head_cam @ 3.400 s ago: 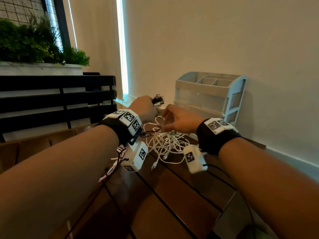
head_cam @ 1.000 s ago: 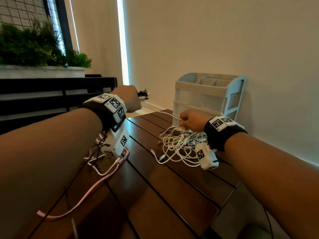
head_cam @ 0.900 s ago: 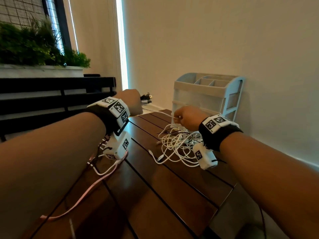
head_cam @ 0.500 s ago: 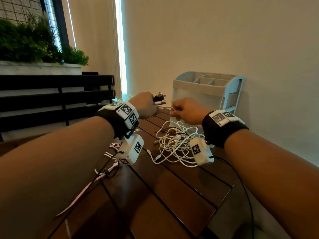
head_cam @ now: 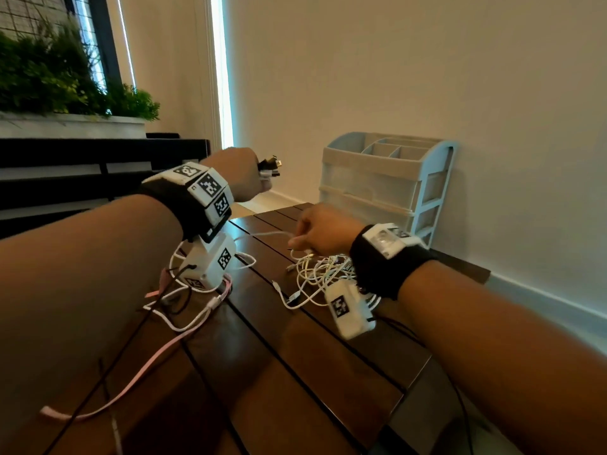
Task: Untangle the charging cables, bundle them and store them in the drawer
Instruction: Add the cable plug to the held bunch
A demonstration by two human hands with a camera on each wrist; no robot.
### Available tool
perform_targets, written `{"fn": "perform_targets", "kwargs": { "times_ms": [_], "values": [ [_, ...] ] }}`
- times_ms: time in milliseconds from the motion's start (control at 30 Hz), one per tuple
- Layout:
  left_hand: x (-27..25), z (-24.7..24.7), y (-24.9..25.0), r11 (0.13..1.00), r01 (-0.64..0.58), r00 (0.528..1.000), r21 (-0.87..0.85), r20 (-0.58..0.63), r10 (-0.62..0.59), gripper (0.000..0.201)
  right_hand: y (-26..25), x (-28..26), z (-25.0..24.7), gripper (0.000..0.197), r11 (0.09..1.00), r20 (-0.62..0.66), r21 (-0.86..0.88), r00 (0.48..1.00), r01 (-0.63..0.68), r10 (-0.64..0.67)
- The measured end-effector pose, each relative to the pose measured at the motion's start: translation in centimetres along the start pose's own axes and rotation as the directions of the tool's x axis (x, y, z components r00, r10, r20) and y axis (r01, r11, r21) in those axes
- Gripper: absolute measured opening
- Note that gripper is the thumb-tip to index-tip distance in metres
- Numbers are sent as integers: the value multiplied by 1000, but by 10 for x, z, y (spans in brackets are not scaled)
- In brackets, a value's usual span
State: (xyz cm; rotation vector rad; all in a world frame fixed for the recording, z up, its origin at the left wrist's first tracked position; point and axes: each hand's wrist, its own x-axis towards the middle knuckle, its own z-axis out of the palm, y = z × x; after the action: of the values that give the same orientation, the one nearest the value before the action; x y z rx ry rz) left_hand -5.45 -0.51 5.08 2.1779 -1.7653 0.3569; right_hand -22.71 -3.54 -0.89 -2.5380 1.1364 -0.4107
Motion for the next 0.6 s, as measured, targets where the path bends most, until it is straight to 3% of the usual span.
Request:
{"fn": "perform_targets", "kwargs": {
  "times_ms": [33,100,133,200,267,333,400,500,600],
  "values": [
    [1,-4,-1,999,-4,1000,49,-10,5,38,-11,0,9,17,999,102,7,994,46,-46],
    [2,-11,-5,992,6,1000,129,-12,-5,33,-28,-3,20,15,993,349,85,931,86,-111],
    [2,-14,-9,987,16,1000,159,-13,-14,31,-30,-4,20,18,991,401,109,908,81,-119],
    [-1,-20,-18,981,42,999,189,-31,-37,33,-22,-5,5,19,994,302,76,948,77,-96],
    [-3,-22,-27,985,50,998,164,-56,-41,35,0,-4,-19,14,1000,80,20,997,11,-12],
    [-4,-18,-29,997,41,999,62,-37,-39,40,28,-8,-41,4,995,-53,-10,994,-94,94],
    [-5,-7,-23,995,40,999,-87,14,-39,41,48,-17,-51,5,990,-13,-48,992,-130,129],
    [-7,11,-8,968,38,998,-250,56,-24,39,57,-28,-42,14,978,155,-197,983,-64,95],
    [-10,26,5,957,23,997,-288,79,0,38,60,-26,-26,30,916,152,-401,987,19,47]
  ]
}}
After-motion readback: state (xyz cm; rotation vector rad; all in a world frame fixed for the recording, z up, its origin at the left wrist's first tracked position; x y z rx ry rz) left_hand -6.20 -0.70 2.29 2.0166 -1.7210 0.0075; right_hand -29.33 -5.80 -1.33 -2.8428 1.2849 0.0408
